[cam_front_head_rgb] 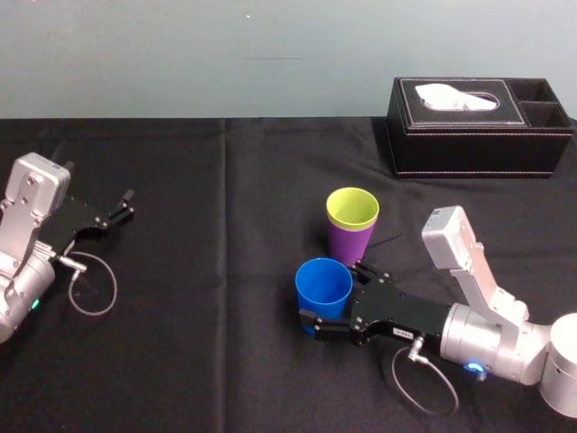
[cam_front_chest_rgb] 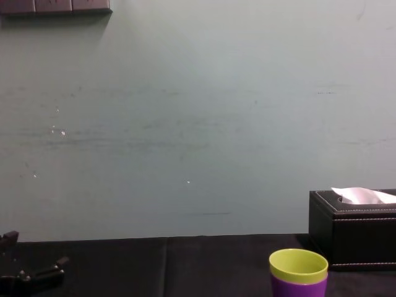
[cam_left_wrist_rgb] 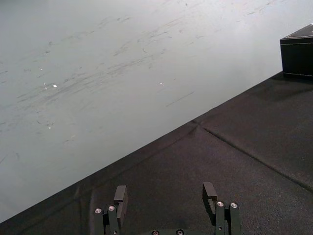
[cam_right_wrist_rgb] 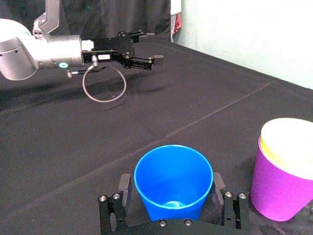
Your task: Stack the three plastic cups sequentially using one hand.
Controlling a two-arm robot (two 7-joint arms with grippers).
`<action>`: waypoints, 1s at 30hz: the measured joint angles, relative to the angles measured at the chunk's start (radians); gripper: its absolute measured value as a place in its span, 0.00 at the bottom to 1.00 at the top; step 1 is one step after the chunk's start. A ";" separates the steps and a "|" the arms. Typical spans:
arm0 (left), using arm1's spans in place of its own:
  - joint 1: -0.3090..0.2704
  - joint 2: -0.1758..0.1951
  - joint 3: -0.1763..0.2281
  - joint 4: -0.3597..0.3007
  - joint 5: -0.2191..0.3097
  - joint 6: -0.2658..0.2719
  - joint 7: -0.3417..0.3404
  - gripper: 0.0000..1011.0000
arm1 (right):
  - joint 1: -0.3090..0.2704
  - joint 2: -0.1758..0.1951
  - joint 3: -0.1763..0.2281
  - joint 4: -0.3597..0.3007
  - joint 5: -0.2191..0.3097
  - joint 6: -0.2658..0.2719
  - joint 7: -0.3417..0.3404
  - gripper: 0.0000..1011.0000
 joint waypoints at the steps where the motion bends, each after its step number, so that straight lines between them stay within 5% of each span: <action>1: 0.000 0.000 0.000 0.000 0.000 0.000 0.000 1.00 | 0.004 -0.003 -0.002 0.004 0.000 0.000 0.000 0.99; 9: 0.000 0.000 0.000 0.000 0.000 0.000 0.000 1.00 | 0.001 -0.001 -0.001 0.002 -0.001 -0.001 0.000 0.99; 18: 0.000 0.000 0.000 0.000 0.000 0.000 0.000 1.00 | -0.002 0.001 0.001 -0.001 -0.001 -0.001 0.000 0.79; 30: 0.000 0.000 0.000 0.000 0.000 0.000 0.000 1.00 | -0.003 0.002 0.002 -0.003 0.000 -0.001 0.000 0.73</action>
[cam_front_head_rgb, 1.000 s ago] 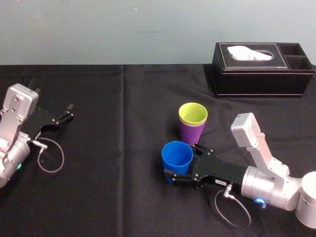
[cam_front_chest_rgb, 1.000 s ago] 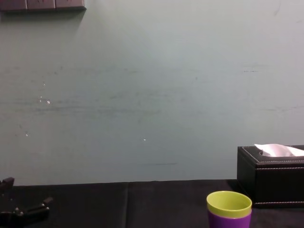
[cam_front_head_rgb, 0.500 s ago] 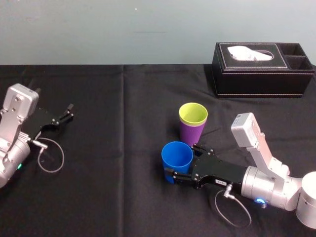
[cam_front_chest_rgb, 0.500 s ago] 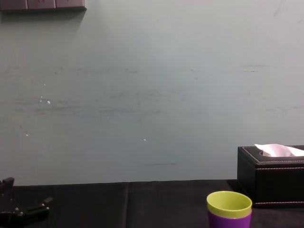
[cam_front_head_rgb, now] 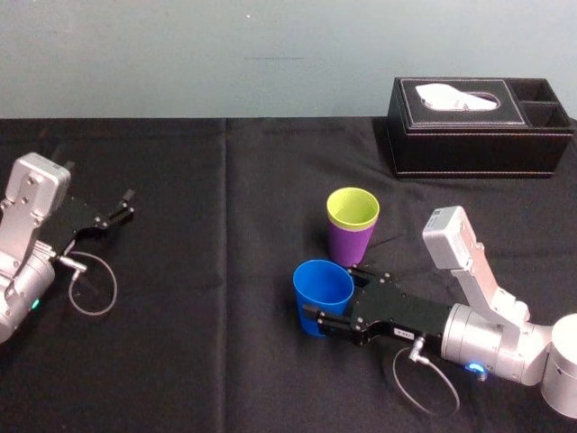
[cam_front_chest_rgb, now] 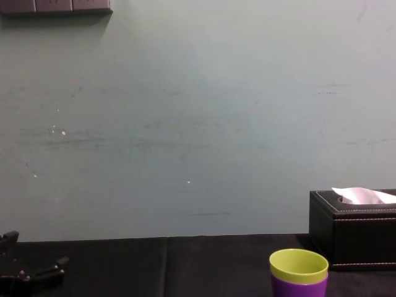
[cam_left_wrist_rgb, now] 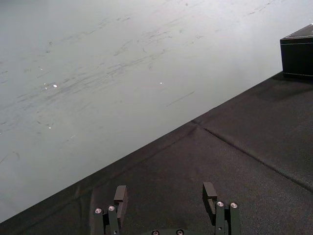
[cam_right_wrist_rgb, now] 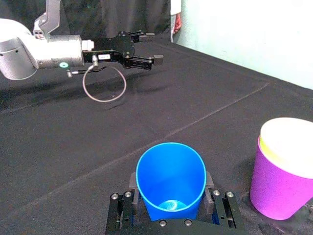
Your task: Stack the three plastic cups sequentially using one hand.
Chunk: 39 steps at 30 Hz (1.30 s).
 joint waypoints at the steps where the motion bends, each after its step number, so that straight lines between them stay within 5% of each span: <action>1: 0.000 0.000 0.000 0.000 0.000 0.000 0.000 1.00 | 0.000 0.000 0.000 0.000 0.000 0.000 0.000 0.73; 20: 0.000 0.000 0.000 0.000 0.000 0.000 0.000 1.00 | -0.016 0.013 0.012 -0.033 0.006 0.020 -0.025 0.73; 39: 0.000 0.000 0.000 0.000 0.000 0.000 0.000 1.00 | -0.182 0.173 0.189 -0.389 0.098 0.139 -0.145 0.73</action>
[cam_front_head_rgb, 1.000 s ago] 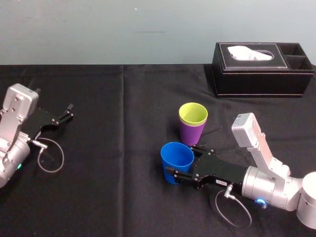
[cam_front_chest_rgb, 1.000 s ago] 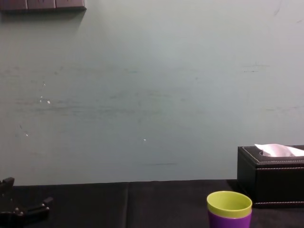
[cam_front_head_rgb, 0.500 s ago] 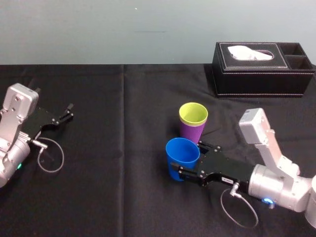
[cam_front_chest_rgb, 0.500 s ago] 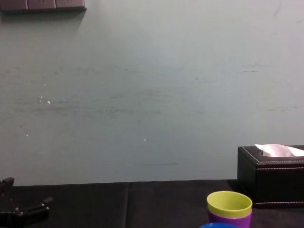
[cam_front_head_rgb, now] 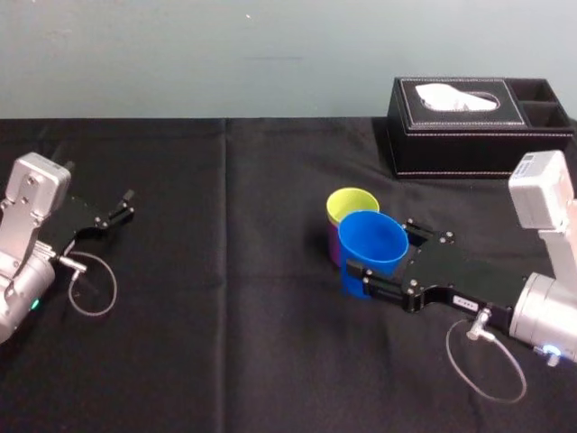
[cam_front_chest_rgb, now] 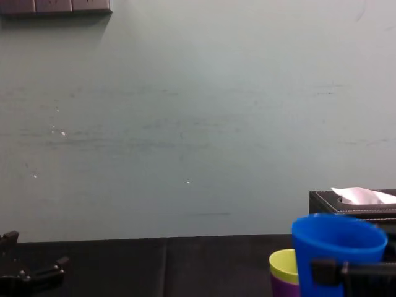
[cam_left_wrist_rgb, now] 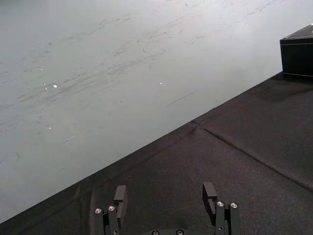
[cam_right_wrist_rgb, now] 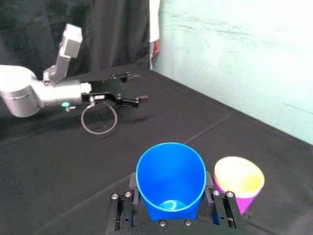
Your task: Stack the three plastic cups sequentially using one hand.
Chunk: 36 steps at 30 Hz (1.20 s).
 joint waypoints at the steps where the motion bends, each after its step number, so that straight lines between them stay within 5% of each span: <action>1: 0.000 0.000 0.000 0.000 0.000 0.000 0.000 1.00 | -0.001 0.003 0.005 -0.005 0.003 0.005 -0.003 0.73; 11: 0.000 0.000 0.000 0.000 0.000 0.000 0.000 1.00 | 0.058 0.012 0.029 -0.016 0.017 0.055 -0.019 0.73; 24: 0.000 0.000 0.000 0.000 0.000 0.000 0.000 1.00 | 0.225 -0.038 -0.031 0.105 0.003 0.101 -0.010 0.73; 36: 0.000 0.000 0.000 0.000 0.000 0.000 0.000 1.00 | 0.320 -0.085 -0.088 0.208 0.008 0.106 0.018 0.73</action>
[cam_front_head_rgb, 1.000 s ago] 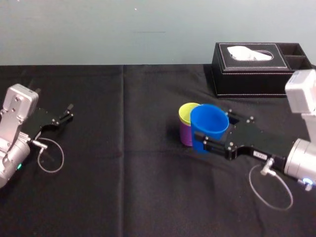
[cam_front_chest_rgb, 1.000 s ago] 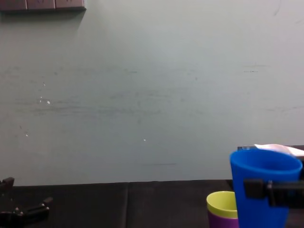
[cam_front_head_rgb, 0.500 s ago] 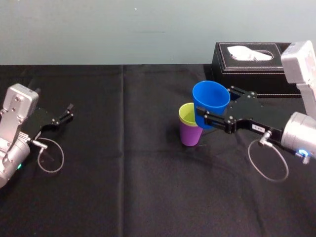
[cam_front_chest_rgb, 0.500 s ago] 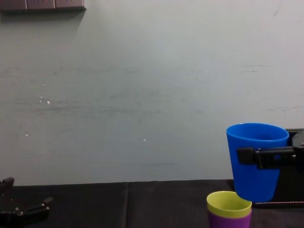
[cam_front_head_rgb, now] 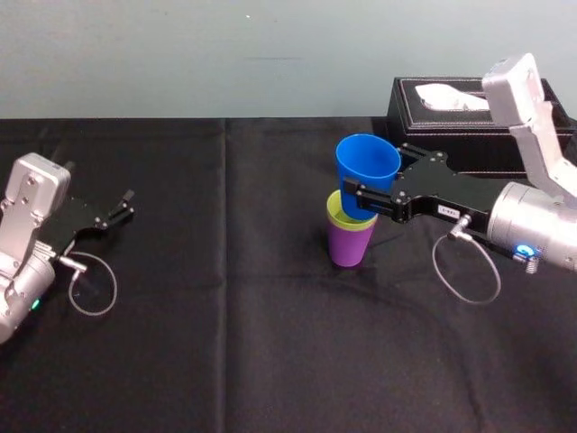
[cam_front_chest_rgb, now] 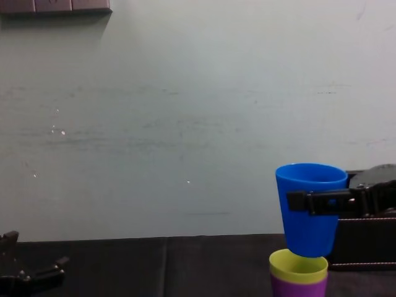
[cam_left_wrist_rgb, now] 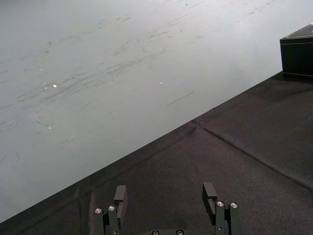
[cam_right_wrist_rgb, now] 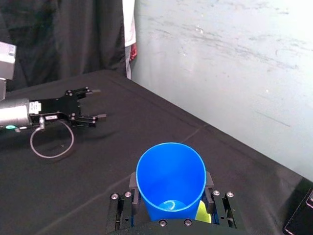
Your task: Stack the three plastic cups sequentially using one hand.
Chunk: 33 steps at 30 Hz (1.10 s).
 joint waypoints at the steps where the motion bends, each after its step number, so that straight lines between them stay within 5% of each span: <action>1: 0.000 0.000 0.000 0.000 0.000 0.000 0.000 1.00 | 0.008 -0.005 -0.005 0.014 0.000 0.000 0.001 0.73; 33: 0.000 0.000 0.000 0.000 0.000 0.000 0.000 1.00 | 0.058 -0.044 -0.053 0.163 -0.001 -0.067 0.022 0.73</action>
